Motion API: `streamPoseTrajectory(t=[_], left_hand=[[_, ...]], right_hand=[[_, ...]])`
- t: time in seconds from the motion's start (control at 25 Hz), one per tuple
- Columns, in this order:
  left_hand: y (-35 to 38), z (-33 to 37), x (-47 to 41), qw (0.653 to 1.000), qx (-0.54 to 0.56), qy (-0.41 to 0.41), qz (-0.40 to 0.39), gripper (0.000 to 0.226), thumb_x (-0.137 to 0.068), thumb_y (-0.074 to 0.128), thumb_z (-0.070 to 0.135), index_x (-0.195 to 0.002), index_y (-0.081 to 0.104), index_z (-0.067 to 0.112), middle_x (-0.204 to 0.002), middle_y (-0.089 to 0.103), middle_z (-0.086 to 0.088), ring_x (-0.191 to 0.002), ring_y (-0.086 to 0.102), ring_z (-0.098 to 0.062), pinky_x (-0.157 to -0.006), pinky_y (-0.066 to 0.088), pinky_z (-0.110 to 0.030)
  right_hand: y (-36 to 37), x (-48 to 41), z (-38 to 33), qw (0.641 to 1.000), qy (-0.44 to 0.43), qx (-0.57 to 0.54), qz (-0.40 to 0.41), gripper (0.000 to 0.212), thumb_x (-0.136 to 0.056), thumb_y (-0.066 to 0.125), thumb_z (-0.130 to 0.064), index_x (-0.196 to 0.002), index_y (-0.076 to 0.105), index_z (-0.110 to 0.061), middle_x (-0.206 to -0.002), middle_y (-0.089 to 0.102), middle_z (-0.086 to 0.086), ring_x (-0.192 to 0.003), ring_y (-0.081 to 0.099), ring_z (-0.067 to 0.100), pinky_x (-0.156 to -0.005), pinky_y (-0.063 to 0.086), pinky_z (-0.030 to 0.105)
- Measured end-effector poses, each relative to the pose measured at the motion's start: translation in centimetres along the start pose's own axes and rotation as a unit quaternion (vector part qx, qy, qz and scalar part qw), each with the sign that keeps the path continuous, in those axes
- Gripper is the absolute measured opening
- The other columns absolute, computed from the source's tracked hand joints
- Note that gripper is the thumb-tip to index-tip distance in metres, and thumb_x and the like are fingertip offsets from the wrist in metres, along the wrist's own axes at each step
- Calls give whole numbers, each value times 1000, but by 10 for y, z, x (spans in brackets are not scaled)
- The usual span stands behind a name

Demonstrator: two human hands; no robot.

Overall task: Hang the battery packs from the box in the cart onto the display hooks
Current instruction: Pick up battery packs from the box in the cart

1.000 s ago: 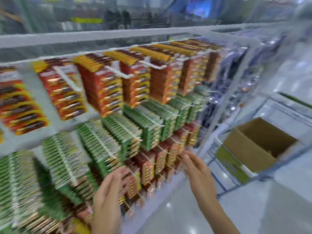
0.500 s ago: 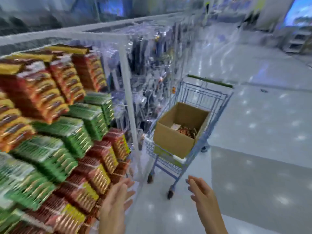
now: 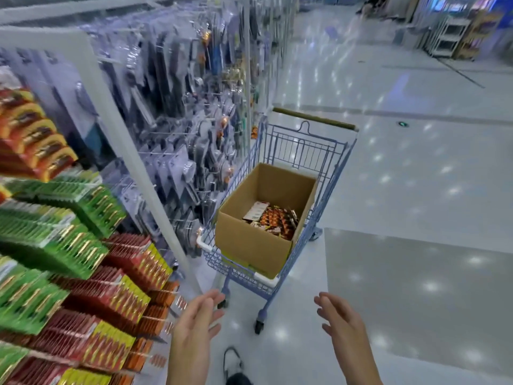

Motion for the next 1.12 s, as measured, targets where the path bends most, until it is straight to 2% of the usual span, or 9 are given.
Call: streamPoseTrajectory(t=[0.12, 0.28, 0.48, 0.6, 0.8, 0.88, 1.0, 1.08, 1.12], left_hand=[[28, 12, -57, 1000, -3, -6, -14, 25, -108, 50, 25, -117, 72, 17, -115, 76, 1, -109, 70, -23, -85, 53, -36], [71, 32, -142, 998, -25, -18, -53, 25, -108, 50, 32, -114, 74, 25, -109, 78, 11, -108, 71, -15, -84, 52, -30], [128, 54, -226, 993, -68, -21, -97, 25, -109, 49, 27, -115, 73, 27, -110, 77, 12, -107, 72, -12, -94, 55, -34], [176, 58, -270, 987, -96, -31, -128, 24, -109, 50, 27, -116, 72, 28, -110, 77, 11, -103, 72, -9, -92, 55, -33], [283, 26, -367, 969, -165, -89, -160, 18, -105, 56, 33, -109, 73, 28, -107, 76, 8, -101, 71, -10, -96, 57, -36], [334, 13, -411, 958, -214, -86, -171, 24, -103, 57, 35, -115, 72, 21, -104, 73, 6, -98, 70, -11, -95, 57, -37], [401, -16, -477, 950, -256, -91, -153, 19, -104, 58, 30, -105, 68, 14, -98, 69, 4, -91, 65, -16, -75, 48, -27], [431, -52, -514, 941, -291, -108, -132, 22, -102, 60, 28, -98, 69, 7, -111, 72, -8, -105, 66, -27, -77, 39, -26], [442, -73, -528, 933, -310, -126, -129, 27, -101, 61, 28, -106, 70, 2, -118, 71, -13, -112, 65, -30, -81, 39, -25]], right_hand=[[17, -46, -20, 1000, 8, 1, 11, 11, -101, 62, -24, -106, 71, -22, -112, 74, 2, -109, 66, 21, -97, 48, 43], [41, -112, -45, 998, 41, 10, 42, 11, -101, 62, -26, -106, 71, -21, -114, 73, 5, -109, 65, 22, -95, 48, 42], [61, -171, -74, 995, 66, 21, 68, 13, -99, 63, -29, -107, 71, -22, -113, 73, 4, -110, 66, 23, -94, 50, 42], [64, -200, -86, 994, 77, 9, 78, 14, -99, 63, -30, -108, 72, -24, -113, 74, 0, -110, 66, 19, -92, 50, 39], [66, -265, -106, 995, 80, 5, 66, 12, -99, 63, -30, -105, 72, -26, -108, 76, -7, -108, 68, 12, -90, 51, 33], [72, -294, -116, 997, 72, 14, 39, 11, -100, 61, -28, -103, 72, -28, -102, 76, -15, -103, 69, 5, -89, 50, 27], [82, -342, -130, 997, 66, 46, -20, 13, -100, 61, -27, -106, 73, -28, -101, 74, -21, -98, 66, -7, -79, 50, 12], [82, -370, -136, 995, 66, 63, -40, 14, -100, 60, -30, -107, 72, -29, -103, 72, -24, -100, 64, -10, -78, 47, 3], [81, -383, -138, 994, 69, 65, -45, 15, -100, 60, -31, -108, 73, -29, -103, 72, -24, -100, 63, -11, -78, 45, 1]])
Point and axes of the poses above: each hand's wrist, its own x-axis away from the middle knuckle, its own y-axis out of the palm, z = x × y, the point moved 9 cm from there along -x, towards the middle knuckle
